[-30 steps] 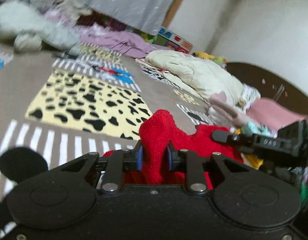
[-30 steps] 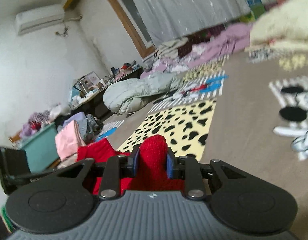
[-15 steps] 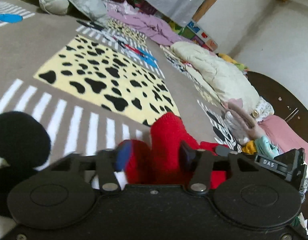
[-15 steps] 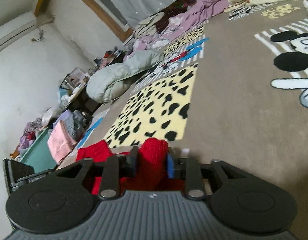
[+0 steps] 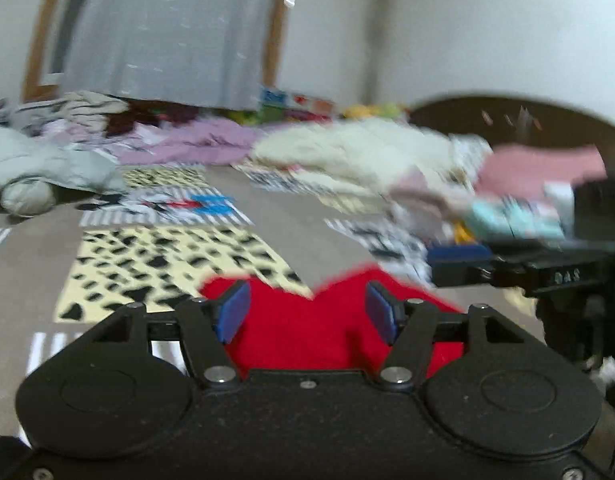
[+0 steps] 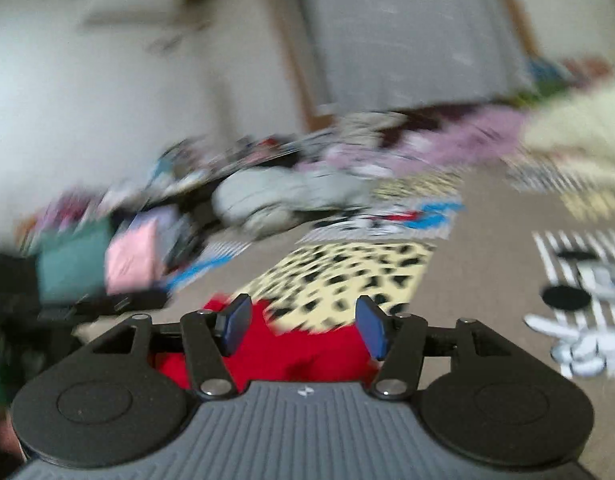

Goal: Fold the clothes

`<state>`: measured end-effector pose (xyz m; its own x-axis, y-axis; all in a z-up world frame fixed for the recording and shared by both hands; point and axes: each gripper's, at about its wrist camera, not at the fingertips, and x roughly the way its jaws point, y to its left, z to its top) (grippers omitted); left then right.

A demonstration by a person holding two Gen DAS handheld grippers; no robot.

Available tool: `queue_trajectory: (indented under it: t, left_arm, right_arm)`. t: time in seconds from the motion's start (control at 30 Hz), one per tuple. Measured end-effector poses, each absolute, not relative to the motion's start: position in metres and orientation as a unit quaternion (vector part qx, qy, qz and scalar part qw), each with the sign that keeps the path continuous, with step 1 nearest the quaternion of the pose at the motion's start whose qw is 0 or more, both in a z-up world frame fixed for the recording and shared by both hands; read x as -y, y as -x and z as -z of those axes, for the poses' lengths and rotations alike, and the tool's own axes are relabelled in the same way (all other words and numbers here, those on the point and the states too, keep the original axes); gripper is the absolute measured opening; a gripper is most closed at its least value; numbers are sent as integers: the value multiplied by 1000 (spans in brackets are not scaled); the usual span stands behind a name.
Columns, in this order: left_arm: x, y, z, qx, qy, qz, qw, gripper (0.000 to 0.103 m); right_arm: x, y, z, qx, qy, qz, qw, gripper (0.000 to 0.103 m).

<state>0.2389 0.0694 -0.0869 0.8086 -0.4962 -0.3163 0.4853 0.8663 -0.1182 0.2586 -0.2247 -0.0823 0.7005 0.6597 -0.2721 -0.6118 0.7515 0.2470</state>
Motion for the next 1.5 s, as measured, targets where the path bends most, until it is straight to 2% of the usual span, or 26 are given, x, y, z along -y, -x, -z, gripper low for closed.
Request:
queue_trajectory:
  t: [0.2, 0.3, 0.5, 0.63, 0.77, 0.87, 1.0, 1.13, 1.37, 1.43, 1.5]
  left_arm:
    - [-57, -242, 122, -210, -63, 256, 942, 64]
    - [-58, -247, 131, -223, -59, 264, 937, 64]
    - [-59, -255, 135, -233, -52, 272, 932, 67]
    - [-60, -245, 118, -207, -50, 270, 939, 67]
    - [-67, -248, 98, -168, -16, 244, 955, 66]
    - [-65, -264, 91, -152, -2, 231, 961, 66]
    - [-61, -283, 113, -201, -14, 233, 951, 65]
    - [-60, -291, 127, -238, -15, 233, 943, 65]
    - [-52, -289, 133, -235, -37, 231, 943, 65]
    - [-54, -281, 126, -216, -42, 228, 949, 65]
    - [-55, -266, 113, -190, -52, 229, 953, 61]
  right_arm:
    - [193, -254, 110, -206, 0, -384, 900, 58]
    - [188, -267, 123, -250, 1, -391, 886, 68]
    - [178, -269, 134, -244, 17, -392, 887, 71]
    - [181, -263, 130, -240, 19, -396, 886, 71]
    - [200, -258, 109, -200, -19, -394, 897, 61]
    - [207, -270, 103, -181, -45, -368, 911, 61]
    - [206, -293, 109, -183, -51, -350, 917, 61]
    - [197, -318, 135, -243, -59, -353, 902, 63]
    - [196, -321, 149, -265, -75, -359, 892, 64]
    - [197, -315, 144, -252, -74, -355, 897, 64]
    - [201, -306, 135, -229, -75, -350, 905, 62]
